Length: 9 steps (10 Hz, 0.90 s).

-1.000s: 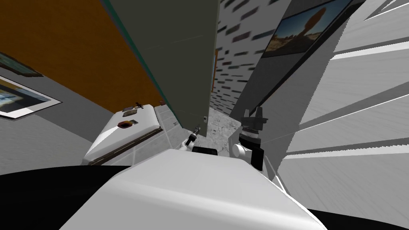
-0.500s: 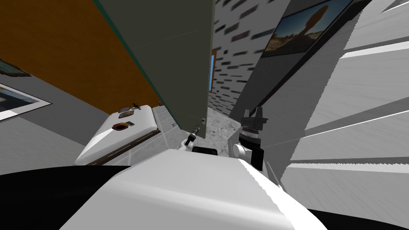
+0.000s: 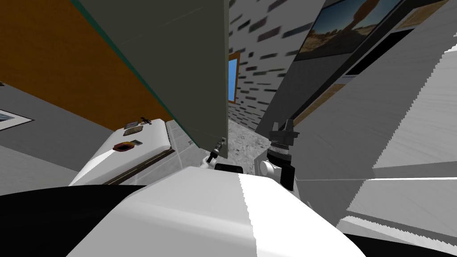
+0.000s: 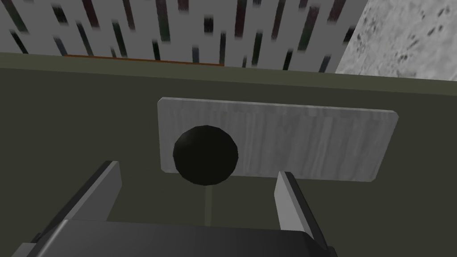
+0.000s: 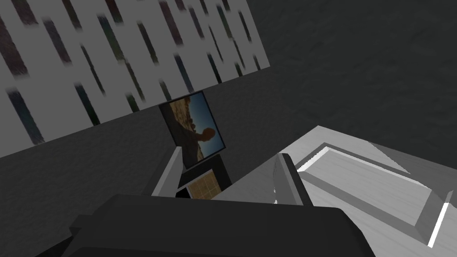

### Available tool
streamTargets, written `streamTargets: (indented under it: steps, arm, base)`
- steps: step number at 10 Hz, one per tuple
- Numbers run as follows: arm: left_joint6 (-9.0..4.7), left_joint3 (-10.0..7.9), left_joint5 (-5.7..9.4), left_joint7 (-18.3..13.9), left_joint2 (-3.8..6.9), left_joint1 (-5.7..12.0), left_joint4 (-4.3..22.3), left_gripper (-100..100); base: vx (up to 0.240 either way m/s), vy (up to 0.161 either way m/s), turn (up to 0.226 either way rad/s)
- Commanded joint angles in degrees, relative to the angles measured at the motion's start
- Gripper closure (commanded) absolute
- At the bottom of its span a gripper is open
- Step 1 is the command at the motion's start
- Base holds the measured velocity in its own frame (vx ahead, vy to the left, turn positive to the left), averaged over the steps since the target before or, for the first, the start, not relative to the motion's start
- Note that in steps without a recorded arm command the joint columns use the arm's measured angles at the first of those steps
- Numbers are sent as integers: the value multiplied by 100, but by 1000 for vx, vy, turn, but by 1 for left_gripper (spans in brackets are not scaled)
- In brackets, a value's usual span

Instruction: Push the door open

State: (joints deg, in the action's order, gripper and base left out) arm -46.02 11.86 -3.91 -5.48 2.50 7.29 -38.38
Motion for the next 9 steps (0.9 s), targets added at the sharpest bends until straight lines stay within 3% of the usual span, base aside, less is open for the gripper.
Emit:
streamTargets:
  steps: [1, 2, 3, 8, 9]
  arm:
    - [-18, -18, 7, 18, -52, -3, 7, -100]
    - [-12, -9, 4, 8, -27, -8, -3, -100]
    - [-12, -9, 4, 8, -27, -8, -3, 100]
    - [-12, -9, 4, 8, -27, -8, -3, 100]
    - [7, -81, 34, 62, 46, -12, 11, 100]
  base:
    - [180, -49, -26]
    - [65, -21, 10]
    - [-13, 2, -4]
    - [-11, 4, -2]
    - [111, -19, 66]
